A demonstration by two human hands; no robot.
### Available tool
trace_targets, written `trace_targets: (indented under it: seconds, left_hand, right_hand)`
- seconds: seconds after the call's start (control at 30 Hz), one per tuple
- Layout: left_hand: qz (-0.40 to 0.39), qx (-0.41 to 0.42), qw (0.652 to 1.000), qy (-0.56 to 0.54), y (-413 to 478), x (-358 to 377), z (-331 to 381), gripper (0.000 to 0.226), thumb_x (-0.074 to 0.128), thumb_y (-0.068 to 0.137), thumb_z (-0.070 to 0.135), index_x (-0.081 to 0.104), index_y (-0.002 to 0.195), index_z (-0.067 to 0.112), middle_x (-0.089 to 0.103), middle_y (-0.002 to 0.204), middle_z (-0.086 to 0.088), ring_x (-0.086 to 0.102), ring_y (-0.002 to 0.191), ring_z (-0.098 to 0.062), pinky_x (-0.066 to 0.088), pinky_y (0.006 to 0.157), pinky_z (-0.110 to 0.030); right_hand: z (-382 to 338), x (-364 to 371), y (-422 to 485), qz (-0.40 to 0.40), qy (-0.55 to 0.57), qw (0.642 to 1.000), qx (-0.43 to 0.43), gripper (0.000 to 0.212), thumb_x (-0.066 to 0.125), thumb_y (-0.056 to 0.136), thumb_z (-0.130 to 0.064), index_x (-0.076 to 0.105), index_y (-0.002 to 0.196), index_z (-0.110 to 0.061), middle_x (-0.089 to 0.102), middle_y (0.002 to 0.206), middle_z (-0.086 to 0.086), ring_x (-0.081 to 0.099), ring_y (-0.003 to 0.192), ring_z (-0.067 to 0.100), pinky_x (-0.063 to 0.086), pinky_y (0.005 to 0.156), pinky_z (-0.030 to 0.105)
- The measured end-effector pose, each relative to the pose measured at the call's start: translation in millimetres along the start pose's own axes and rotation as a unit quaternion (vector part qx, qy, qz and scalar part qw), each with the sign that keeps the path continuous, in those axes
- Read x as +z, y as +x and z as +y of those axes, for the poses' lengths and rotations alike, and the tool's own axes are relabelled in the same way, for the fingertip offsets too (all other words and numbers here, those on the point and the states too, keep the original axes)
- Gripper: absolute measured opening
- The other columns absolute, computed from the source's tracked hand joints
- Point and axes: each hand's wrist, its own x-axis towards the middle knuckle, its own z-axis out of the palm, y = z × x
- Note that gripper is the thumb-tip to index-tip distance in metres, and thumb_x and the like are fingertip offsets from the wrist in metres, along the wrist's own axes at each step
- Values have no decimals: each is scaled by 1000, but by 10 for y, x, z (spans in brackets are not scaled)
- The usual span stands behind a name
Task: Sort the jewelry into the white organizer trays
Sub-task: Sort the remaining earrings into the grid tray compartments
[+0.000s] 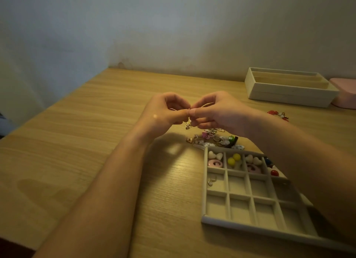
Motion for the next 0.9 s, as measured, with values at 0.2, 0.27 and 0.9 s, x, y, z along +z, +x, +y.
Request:
trace_targets:
  seconds: [0.2, 0.27, 0.9]
  left_hand:
    - [-66, -11, 990, 125, 39, -48, -72, 13, 78, 84, 8, 73, 93, 17, 75, 85, -3, 68, 74, -6, 55, 68, -24]
    - [-119, -6, 965, 234, 56, -43, -105, 14, 79, 83, 14, 76, 88, 26, 73, 87, 6, 65, 77, -1, 51, 74, -22]
    - [-171, -28, 933, 317, 11, -19, -54, 12, 78, 81, 16, 79, 87, 26, 73, 91, -4, 65, 81, -18, 52, 77, -32]
  right_hand:
    - [61, -170, 27, 28, -123, 992, 2, 11, 74, 88, -5, 74, 99, -8, 78, 92, 12, 74, 80, 19, 62, 71, 30]
    - [91, -233, 32, 36, -208, 977, -5, 8, 74, 90, -8, 76, 96, -12, 77, 90, 6, 71, 83, 18, 61, 75, 33]
    - [206, -197, 94, -12, -426, 904, -40, 11, 80, 86, -24, 74, 85, -33, 63, 87, -15, 56, 83, 4, 41, 63, 21]
